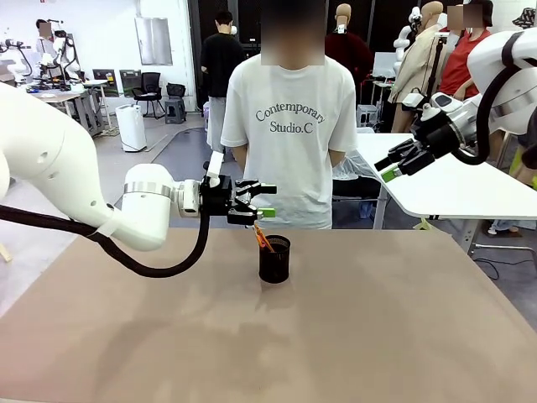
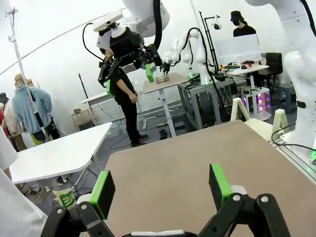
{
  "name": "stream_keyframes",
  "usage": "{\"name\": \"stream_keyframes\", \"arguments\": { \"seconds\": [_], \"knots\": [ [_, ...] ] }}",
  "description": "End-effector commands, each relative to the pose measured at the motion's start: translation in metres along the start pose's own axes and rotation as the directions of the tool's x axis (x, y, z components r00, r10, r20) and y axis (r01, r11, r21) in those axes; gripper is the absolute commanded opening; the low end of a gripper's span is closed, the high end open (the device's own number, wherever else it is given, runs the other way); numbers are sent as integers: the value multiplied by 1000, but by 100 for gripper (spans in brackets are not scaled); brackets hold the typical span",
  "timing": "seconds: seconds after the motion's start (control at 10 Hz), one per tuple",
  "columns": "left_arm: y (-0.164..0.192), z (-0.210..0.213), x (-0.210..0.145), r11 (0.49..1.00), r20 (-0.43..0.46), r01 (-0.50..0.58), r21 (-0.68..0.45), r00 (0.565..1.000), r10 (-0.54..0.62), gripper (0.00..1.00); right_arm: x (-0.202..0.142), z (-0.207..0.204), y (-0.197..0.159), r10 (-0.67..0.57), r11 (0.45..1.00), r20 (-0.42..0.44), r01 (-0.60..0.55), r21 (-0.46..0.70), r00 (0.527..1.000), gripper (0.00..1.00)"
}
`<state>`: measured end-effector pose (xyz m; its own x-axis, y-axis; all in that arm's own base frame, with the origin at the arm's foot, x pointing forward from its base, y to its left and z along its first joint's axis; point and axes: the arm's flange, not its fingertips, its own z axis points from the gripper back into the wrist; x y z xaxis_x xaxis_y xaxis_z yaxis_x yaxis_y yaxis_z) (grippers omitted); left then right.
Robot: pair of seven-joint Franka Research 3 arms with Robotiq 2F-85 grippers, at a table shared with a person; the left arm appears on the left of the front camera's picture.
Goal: Place the pens into the pen holder.
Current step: Pick up a writing instrument from the table and place it into the Pen holder.
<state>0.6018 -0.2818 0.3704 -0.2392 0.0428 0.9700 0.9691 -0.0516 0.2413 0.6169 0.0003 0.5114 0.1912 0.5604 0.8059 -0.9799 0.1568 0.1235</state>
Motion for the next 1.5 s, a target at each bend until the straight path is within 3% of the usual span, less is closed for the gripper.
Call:
{"name": "stream_keyframes", "arguments": {
  "seconds": [0.0,0.4,0.6,0.9,1.2,1.4],
  "knots": [
    [0,1,1,1000,1,1,2,1000,-1,100,2,1,1,3,1000,1,-3,-2,1000,100],
    [0,0,0,1000,0,0,0,1000,0,100,2,1,1,3,1000,1,-3,-2,1000,100],
    [4,28,24,985,-82,-99,-141,993,88,100,2,1,1,3,1000,1,-3,-2,1000,100],
    [1,47,61,975,-201,-128,-183,975,90,100,2,1,1,3,1000,1,-3,-2,1000,100],
    [3,92,112,994,-313,-93,-63,947,69,100,2,1,1,3,1000,1,-3,-2,1000,100],
    [10,125,138,992,-379,-112,-61,922,81,100,2,1,1,3,1000,1,-3,-2,1000,100]
  ]
}}
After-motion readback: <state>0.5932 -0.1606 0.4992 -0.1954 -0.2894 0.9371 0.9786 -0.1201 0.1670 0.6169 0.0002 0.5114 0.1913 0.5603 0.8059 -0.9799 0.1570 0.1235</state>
